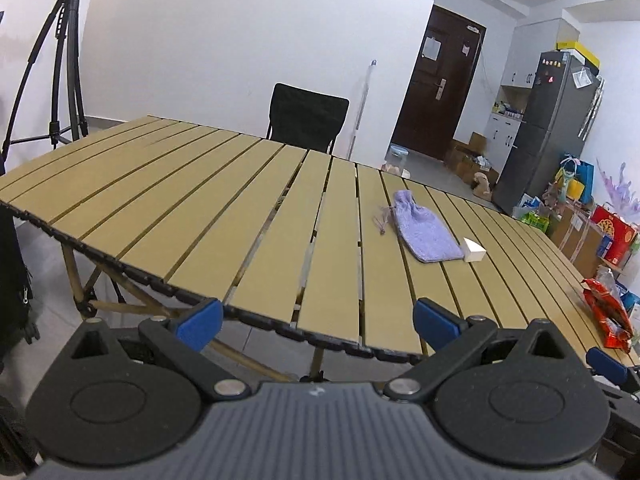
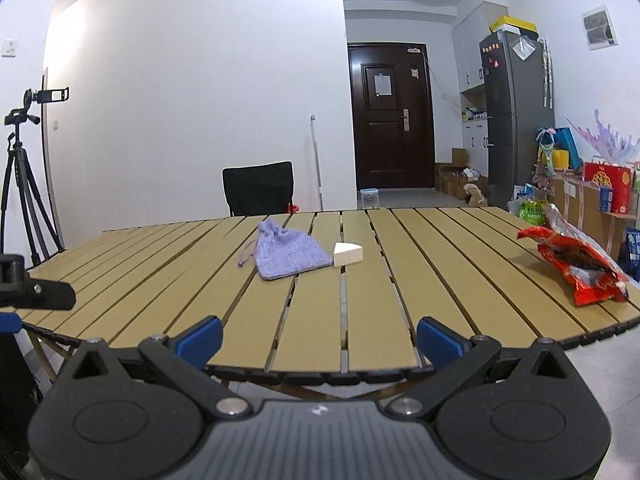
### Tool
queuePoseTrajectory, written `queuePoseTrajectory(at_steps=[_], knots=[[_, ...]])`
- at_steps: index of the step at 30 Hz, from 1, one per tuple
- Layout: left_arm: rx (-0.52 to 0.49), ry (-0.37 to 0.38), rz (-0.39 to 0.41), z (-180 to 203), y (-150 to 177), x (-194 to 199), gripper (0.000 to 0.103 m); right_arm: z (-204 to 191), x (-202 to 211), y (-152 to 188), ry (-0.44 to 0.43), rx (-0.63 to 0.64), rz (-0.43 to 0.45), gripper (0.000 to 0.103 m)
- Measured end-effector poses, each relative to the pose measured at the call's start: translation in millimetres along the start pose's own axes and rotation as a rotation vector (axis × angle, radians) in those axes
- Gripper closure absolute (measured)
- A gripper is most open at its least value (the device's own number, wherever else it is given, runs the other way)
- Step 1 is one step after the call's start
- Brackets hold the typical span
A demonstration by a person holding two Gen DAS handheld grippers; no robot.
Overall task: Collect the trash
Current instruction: 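Raise both tools from the bin back toward the table, then grasp the white foam wedge with the right gripper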
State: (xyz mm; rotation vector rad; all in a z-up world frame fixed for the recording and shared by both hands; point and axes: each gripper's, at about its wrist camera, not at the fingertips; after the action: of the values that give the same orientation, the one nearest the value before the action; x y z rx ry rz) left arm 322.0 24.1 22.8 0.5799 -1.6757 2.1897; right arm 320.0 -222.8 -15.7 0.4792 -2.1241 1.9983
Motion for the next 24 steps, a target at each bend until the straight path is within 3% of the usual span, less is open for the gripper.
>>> queuePoseTrajectory(at_steps=[24], knots=[[-0.026,-0.027,0.003,4.6,-36.0,-48.6,0.000,13.5,-48.0,-22.4,-0.056,-0.016,0.051,0.000]])
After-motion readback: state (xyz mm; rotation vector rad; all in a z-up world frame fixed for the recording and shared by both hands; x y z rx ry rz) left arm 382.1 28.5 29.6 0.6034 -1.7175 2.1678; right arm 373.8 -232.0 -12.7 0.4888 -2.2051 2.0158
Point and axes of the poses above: each gripper's, at about its wrist camera, not at the fingertips, and x roughly against the way its jaws point, z to its right, y to its underside, and after that the axes turned 1 degree about -z, right-handed
